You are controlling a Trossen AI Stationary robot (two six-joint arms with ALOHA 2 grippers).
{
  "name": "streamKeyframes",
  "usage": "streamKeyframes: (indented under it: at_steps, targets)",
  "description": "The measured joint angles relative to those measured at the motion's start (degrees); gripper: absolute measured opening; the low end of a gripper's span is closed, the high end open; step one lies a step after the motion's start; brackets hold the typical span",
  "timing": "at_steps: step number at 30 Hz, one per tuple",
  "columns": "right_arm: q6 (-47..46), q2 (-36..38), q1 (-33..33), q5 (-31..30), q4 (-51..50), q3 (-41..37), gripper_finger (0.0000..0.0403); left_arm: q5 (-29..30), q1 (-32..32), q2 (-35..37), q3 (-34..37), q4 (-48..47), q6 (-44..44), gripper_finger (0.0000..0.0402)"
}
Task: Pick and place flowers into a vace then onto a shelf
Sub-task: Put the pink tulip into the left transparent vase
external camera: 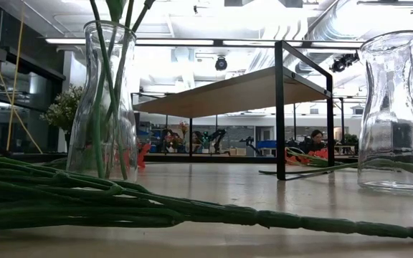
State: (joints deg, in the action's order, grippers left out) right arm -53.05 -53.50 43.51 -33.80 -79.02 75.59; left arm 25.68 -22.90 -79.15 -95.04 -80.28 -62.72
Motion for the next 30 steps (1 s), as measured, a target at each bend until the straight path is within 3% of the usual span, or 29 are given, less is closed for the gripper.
streamKeyframes:
  at_steps: [8, 14, 21, 30]
  targets:
    - [-5.0, -4.3, -0.1, 10.9, -3.7, -0.9, 0.0151, 0.4, 0.0, 0.0, 0.0, 1.0, -1.8, 0.0179]
    - [-7.0, -3.7, 0.0, 15.1, -0.4, -10.6, 0.0151, 0.4, 0.0, 0.0, 0.0, 1.0, -2.3, 0.0179]
    - [-6.6, -0.7, -0.4, 17.3, 13.8, -23.0, 0.0147, 0.5, 0.0, 0.0, 0.0, 0.7, -2.3, 0.0179]
    - [-9.0, 0.7, -3.4, 27.0, 38.7, -39.1, 0.0142, 0.5, 0.0, 0.0, 0.0, -1.0, -2.3, 0.0179]
